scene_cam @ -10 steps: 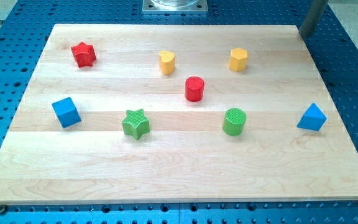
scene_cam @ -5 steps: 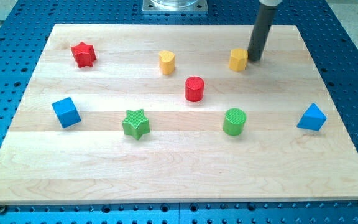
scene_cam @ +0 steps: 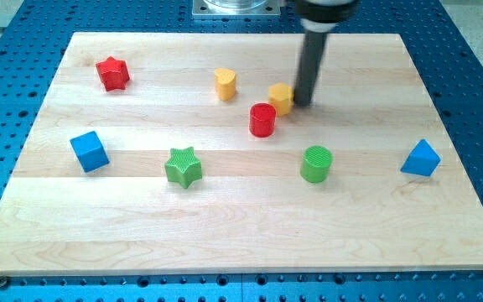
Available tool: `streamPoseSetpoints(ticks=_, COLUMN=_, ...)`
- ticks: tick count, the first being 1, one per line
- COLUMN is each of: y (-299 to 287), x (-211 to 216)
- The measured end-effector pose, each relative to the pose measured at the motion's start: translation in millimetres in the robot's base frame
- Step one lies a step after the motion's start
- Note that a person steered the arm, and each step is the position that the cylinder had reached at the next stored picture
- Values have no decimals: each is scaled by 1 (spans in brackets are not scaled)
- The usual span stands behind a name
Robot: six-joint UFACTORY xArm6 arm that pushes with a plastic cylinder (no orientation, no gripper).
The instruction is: Move the yellow hexagon to the center left of the board
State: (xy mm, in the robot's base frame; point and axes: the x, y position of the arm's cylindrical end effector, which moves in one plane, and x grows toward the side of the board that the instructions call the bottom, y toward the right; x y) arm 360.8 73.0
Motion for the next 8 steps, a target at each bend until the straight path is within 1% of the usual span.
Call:
streamPoseSetpoints(ticks=1, y=-22, x=-10)
streamPoseSetpoints(ticks=2, y=-22, x=-6)
streamPoseSetpoints(ticks=3, y=-48, x=-3)
streamPoseSetpoints(ticks=4, y=-10, x=-5)
streamPoseSetpoints(ticks=5, y=-46, x=20)
streamPoseSetpoints(ticks=7, y=-203, x=30)
streamPoseSetpoints(ticks=8, y=-165, x=62)
